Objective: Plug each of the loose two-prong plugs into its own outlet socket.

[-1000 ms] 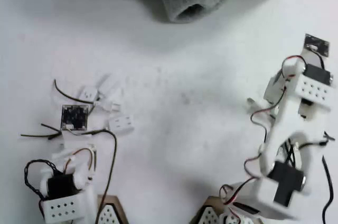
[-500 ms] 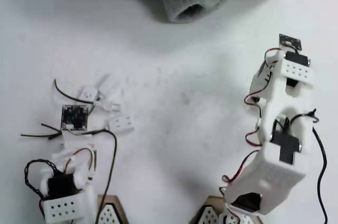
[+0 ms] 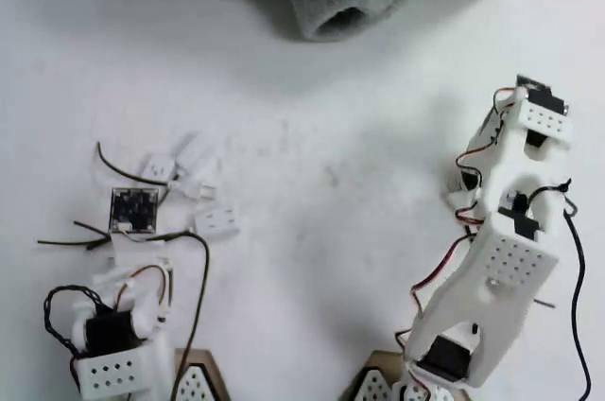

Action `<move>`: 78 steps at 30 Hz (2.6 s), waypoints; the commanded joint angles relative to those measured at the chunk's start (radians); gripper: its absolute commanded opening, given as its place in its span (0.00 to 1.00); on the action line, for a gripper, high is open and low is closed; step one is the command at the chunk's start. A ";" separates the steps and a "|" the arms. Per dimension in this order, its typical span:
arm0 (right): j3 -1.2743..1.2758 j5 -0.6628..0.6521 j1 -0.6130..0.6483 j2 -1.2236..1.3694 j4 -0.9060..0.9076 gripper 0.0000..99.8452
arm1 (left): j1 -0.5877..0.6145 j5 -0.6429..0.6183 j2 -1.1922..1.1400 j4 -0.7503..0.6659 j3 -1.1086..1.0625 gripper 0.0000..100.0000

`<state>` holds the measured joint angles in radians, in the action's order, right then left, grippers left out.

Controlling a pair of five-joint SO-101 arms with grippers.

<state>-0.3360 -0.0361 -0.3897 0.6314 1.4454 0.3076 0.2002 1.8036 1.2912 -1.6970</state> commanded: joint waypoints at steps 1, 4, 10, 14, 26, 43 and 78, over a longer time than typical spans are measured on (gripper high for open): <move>-0.091 -0.006 0.002 0.001 0.102 0.32 | 0.007 0.003 0.005 -0.015 0.003 0.02; -0.103 -0.006 0.012 0.001 0.110 0.32 | 0.007 0.003 0.005 -0.015 0.003 0.02; -0.107 -0.006 0.012 0.002 0.099 0.17 | 0.007 0.003 0.005 -0.015 0.003 0.02; -0.107 -0.006 -0.002 0.002 0.090 0.07 | 0.007 0.003 0.005 -0.015 0.003 0.02; -0.328 -0.054 -0.010 -0.077 0.269 0.07 | 0.007 0.003 0.005 -0.015 0.003 0.02; -0.402 0.394 0.470 -0.240 0.202 0.07 | 0.007 0.003 0.005 -0.015 0.003 0.02; -1.287 0.425 0.397 0.171 0.278 0.32 | 0.007 0.003 0.005 -0.015 0.003 0.02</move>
<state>-1.4039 0.5854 0.0752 0.8324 1.6939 0.3076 0.2002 1.8036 1.2912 -1.6970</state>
